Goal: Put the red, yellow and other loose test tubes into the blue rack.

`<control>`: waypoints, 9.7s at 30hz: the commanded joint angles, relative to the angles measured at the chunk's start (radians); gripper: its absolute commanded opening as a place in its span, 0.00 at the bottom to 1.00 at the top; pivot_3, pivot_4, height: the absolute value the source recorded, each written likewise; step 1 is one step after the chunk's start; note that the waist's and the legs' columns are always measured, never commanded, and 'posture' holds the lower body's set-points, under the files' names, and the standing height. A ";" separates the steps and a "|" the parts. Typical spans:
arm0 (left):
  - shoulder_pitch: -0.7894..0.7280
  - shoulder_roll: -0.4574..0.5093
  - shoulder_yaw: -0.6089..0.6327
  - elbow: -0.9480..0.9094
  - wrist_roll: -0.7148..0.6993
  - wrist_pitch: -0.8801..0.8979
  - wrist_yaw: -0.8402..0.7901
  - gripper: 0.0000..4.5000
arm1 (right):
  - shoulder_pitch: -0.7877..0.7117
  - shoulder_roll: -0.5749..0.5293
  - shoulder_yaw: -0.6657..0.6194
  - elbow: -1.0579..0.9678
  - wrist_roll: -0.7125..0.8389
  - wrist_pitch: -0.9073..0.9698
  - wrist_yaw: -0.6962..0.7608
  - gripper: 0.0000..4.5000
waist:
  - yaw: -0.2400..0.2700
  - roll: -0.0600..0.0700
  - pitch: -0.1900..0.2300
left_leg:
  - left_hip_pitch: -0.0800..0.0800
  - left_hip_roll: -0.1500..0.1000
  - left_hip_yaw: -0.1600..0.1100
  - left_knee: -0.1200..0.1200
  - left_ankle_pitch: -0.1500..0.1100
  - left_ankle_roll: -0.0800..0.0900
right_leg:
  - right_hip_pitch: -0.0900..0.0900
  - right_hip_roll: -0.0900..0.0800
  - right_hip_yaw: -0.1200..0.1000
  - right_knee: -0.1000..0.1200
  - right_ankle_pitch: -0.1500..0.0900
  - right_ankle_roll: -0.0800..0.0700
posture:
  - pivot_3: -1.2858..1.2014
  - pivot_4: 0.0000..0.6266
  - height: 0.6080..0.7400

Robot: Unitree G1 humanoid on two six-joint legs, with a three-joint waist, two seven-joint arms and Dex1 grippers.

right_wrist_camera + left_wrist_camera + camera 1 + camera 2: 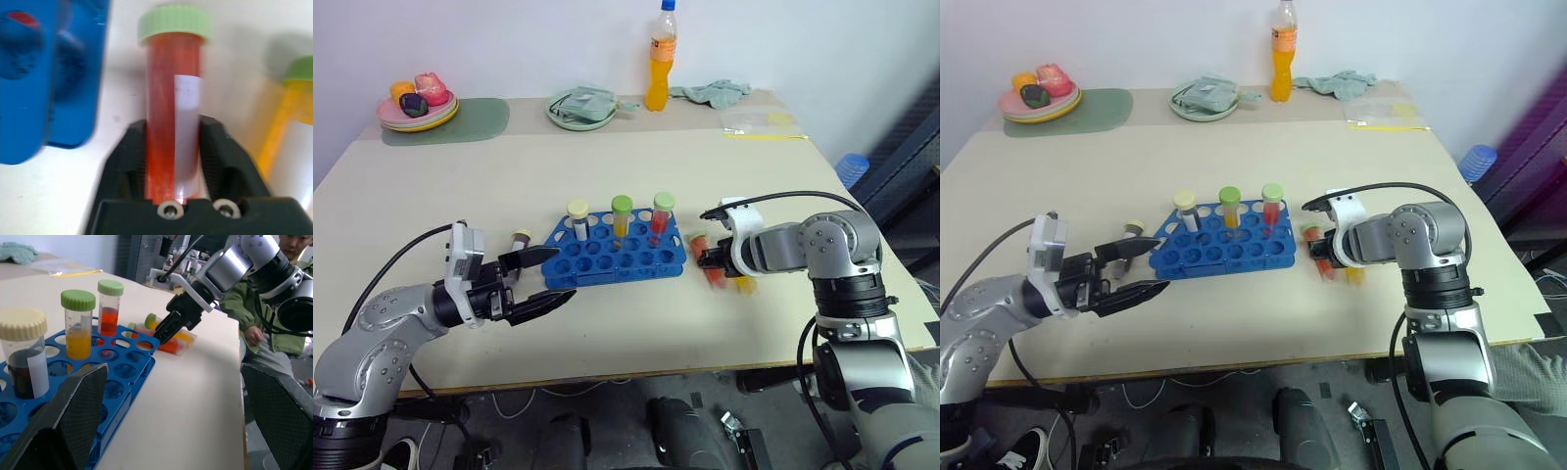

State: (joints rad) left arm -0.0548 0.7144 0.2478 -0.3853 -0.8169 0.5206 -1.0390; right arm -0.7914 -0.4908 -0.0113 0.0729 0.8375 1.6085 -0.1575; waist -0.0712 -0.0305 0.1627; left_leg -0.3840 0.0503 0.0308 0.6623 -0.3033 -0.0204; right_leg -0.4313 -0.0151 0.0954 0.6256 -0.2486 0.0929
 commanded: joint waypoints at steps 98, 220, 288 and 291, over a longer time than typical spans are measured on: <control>-0.119 0.075 0.028 0.086 -0.011 0.062 -0.092 1.00 | 0.590 0.419 0.088 0.094 -0.643 -2.064 0.659 1.00 | 0.002 0.001 0.001 | 0.009 0.000 0.000 -0.001 0.000 -0.001 | 0.006 -0.001 -0.001 0.005 0.000 0.000 | 0.52 0.24 1.00; -0.045 0.087 0.055 0.078 0.006 0.035 -0.035 1.00 | 0.486 0.441 0.190 -0.210 -0.588 -1.722 0.698 0.15 | 0.000 0.003 0.002 | 0.009 0.000 0.002 -0.002 0.000 0.000 | 0.004 0.001 0.002 0.004 0.000 0.000 | 0.52 0.24 1.00; -0.075 0.053 0.050 0.135 0.073 -0.080 -0.089 1.00 | 0.523 0.378 0.225 -0.035 -0.665 -1.879 0.770 0.89 | 0.001 0.001 0.001 | 0.010 0.000 0.003 -0.001 0.000 0.000 | 0.005 0.000 0.001 0.006 0.000 -0.001 | 0.52 0.24 1.00; -0.085 0.052 0.048 0.108 0.061 -0.052 -0.062 1.00 | 0.520 0.361 0.217 -0.054 -0.698 -1.896 0.749 0.99 | 0.002 0.001 0.001 | 0.010 0.000 0.003 -0.001 0.000 0.000 | 0.005 0.000 0.001 0.006 0.000 -0.001 | 0.52 0.24 1.00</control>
State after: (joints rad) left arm -0.1258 0.7665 0.2884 -0.2404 -0.7326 0.4553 -1.1169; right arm -0.2545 -0.1202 0.2238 0.0788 0.1576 -0.2623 0.6077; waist -0.0693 -0.0294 0.1636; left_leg -0.3745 0.0503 0.0337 0.6615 -0.3033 -0.0205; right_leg -0.4264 -0.0155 0.0969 0.6311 -0.2490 0.0922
